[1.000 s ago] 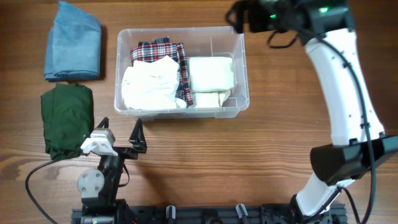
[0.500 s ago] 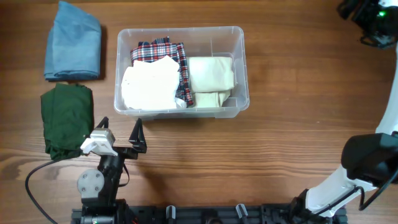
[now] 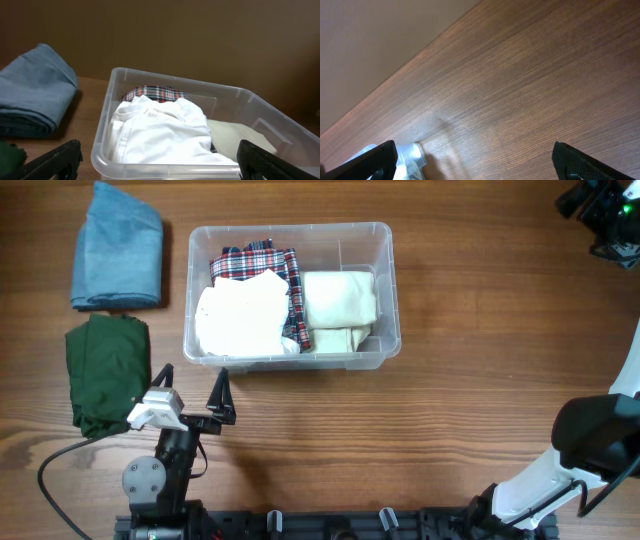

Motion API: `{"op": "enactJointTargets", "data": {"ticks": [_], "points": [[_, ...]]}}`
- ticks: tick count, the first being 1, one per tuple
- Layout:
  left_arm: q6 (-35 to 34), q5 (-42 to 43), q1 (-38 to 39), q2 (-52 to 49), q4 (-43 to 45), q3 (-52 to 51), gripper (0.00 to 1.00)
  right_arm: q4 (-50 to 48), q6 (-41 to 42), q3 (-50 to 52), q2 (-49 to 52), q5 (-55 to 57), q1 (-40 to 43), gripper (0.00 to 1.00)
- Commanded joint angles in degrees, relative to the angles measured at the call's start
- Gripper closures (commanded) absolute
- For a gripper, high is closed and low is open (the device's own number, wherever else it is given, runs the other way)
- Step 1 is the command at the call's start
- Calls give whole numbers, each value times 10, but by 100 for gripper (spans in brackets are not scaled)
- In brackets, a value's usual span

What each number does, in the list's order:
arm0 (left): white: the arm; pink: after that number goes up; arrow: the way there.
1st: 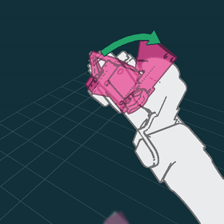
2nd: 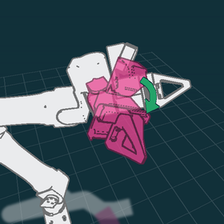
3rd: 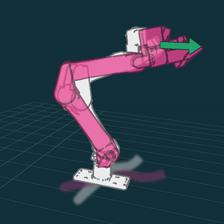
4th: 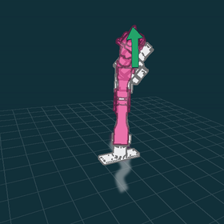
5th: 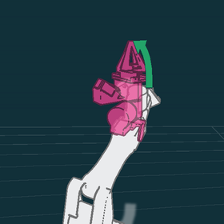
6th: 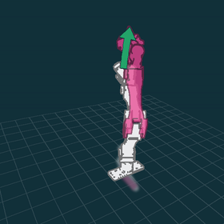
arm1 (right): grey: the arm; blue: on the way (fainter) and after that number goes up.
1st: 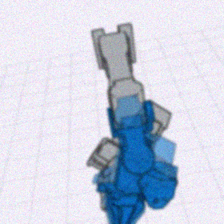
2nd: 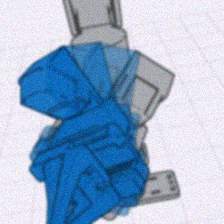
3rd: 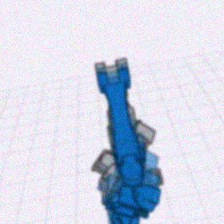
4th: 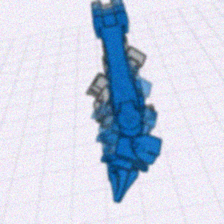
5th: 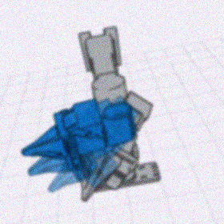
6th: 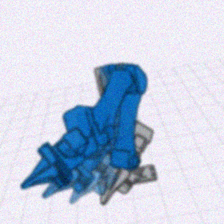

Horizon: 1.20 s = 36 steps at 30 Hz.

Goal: Pack container
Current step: 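Retract the right arm up and away to the right, then move the left gripper over the dark green garment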

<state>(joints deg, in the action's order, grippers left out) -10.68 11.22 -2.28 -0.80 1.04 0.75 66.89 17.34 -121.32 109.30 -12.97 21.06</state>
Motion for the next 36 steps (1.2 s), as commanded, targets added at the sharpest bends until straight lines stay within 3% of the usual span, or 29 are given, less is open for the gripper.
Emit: {"op": "enactJointTargets", "data": {"ticks": [1,5,13,17,25,30,36], "points": [[-3,3,-3,-6,-25,47,0,0,7,-1,10,12,0,0],[-3,-32,-3,-68,-104,153,0,0,7,-1,10,12,0,0],[-1,-77,-3,-355,-430,517,0,0,7,-1,10,12,0,0],[-1,-72,-3,-474,-560,650,0,0,7,-1,10,12,0,0],[-1,-56,-3,-582,-589,676,0,0,7,-1,10,12,0,0],[-40,-199,-40,-686,-635,676,0,0,7,-1,10,12,0,0],[-48,-209,-101,-809,-589,676,0,0,7,-1,10,12,0,0]]}}
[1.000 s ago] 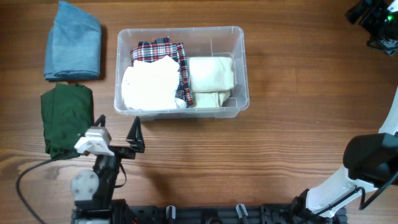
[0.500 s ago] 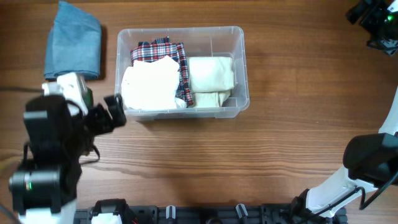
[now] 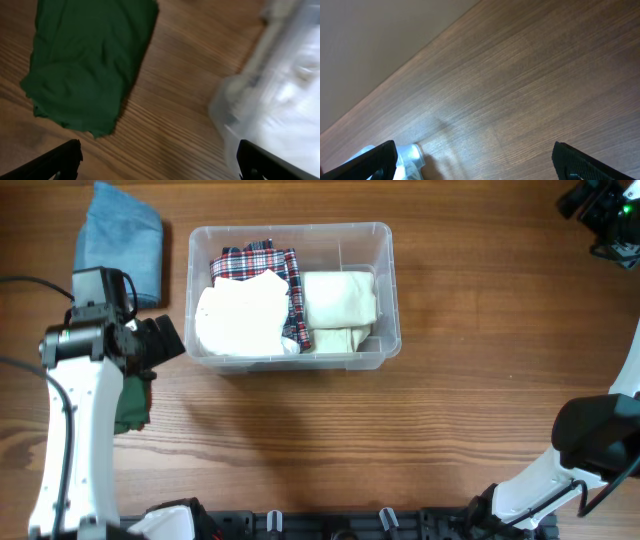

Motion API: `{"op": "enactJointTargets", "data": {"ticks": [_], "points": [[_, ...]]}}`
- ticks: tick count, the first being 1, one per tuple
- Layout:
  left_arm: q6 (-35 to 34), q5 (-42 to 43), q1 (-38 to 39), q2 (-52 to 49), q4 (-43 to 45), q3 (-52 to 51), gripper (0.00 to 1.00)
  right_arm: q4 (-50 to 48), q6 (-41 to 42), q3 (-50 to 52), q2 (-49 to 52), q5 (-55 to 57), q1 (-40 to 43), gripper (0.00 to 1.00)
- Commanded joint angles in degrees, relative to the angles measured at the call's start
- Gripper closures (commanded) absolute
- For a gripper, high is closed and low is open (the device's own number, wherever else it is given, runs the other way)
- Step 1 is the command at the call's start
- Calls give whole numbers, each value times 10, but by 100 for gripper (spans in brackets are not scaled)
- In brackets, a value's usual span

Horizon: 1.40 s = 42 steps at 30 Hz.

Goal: Pack container
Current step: 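Move the left gripper over the dark green garment, then lower the left gripper onto the green garment and close on it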

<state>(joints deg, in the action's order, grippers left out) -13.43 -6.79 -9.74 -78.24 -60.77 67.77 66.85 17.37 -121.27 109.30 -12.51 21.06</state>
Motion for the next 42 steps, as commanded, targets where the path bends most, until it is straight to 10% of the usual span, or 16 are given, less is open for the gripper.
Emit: {"op": "enactJointTargets", "data": {"ticks": [1,20,42], "points": [[-21,-30,-35,-46,42,6,0,0,7,-1,10,7,0,0],[42,-56,-62,-253,103,6,0,0,7,-1,10,7,0,0],[45,-216,-53,-268,115,5,0,0,7,-1,10,7,0,0]]}}
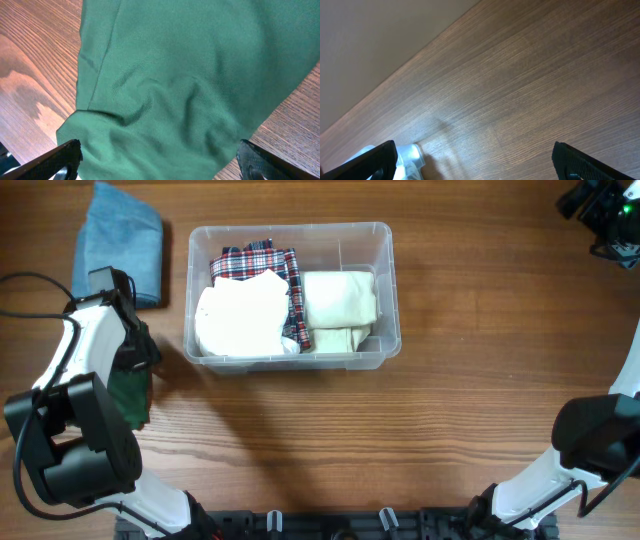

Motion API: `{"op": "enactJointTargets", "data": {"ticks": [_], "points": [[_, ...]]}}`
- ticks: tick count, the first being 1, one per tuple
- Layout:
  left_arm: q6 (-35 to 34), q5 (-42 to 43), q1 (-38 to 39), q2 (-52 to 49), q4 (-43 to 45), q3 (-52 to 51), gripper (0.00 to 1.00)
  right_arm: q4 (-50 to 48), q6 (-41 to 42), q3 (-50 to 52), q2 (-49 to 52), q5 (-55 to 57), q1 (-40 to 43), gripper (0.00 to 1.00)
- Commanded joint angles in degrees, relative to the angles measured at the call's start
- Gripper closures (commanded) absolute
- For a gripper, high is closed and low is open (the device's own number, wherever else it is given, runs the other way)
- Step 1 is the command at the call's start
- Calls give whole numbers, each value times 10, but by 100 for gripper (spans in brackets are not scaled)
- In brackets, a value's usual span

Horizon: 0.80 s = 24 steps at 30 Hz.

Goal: Pack container
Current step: 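Lower the left gripper onto the green garment and close on it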

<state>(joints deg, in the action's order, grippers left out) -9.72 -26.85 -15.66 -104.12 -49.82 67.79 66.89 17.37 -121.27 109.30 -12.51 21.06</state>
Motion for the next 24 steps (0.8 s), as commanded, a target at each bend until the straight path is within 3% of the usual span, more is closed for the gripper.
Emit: {"op": "enactJointTargets", "data": {"ticks": [1,7,24], "points": [[18,-12,10,-9,8,5,0,0,7,-1,10,7,0,0],[68,10,32,-20,28,5,0,0,7,-1,10,7,0,0],[67,-7,30,-70,27,5,0,0,7,-1,10,7,0,0]]}}
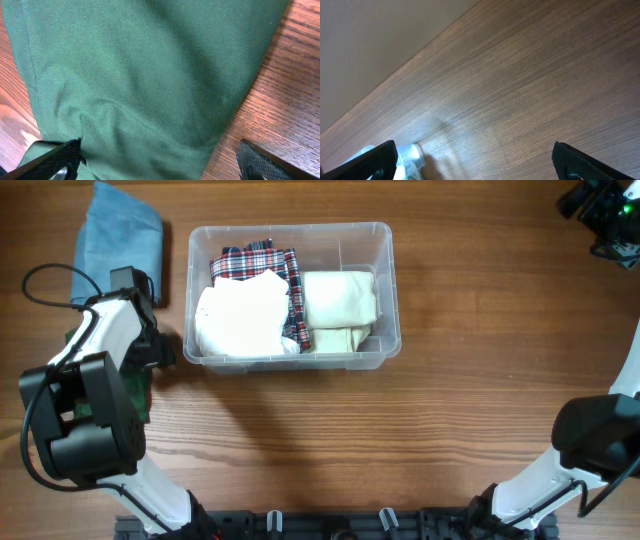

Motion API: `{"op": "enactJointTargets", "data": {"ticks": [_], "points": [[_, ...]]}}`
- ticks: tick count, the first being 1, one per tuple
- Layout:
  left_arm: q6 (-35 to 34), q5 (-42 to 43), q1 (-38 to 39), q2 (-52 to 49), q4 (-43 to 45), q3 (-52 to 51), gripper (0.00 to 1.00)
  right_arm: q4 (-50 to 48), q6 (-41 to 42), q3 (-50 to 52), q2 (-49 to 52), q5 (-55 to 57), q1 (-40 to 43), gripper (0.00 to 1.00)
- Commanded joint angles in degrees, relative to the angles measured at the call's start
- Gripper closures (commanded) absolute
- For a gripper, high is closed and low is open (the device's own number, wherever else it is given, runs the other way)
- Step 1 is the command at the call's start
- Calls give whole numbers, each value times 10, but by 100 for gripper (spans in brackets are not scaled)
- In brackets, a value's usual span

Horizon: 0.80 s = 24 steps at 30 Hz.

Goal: Pack container
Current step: 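Lower the left gripper onto the green garment and close on it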

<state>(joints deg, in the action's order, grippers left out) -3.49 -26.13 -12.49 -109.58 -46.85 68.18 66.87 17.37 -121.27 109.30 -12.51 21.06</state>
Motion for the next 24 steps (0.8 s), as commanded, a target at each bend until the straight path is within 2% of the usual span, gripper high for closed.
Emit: {"op": "enactJointTargets", "data": {"ticks": [1,5,21,24], "points": [[5,-26,-2,-16,-5,2,0,0,7,-1,10,7,0,0],[2,-68,-4,-16,-9,1,0,0,7,-1,10,7,0,0],[2,-68,-38,-16,4,1,1,0,7,-1,10,7,0,0],[2,-67,-38,-16,9,1,7,0,7,-1,10,7,0,0]]}}
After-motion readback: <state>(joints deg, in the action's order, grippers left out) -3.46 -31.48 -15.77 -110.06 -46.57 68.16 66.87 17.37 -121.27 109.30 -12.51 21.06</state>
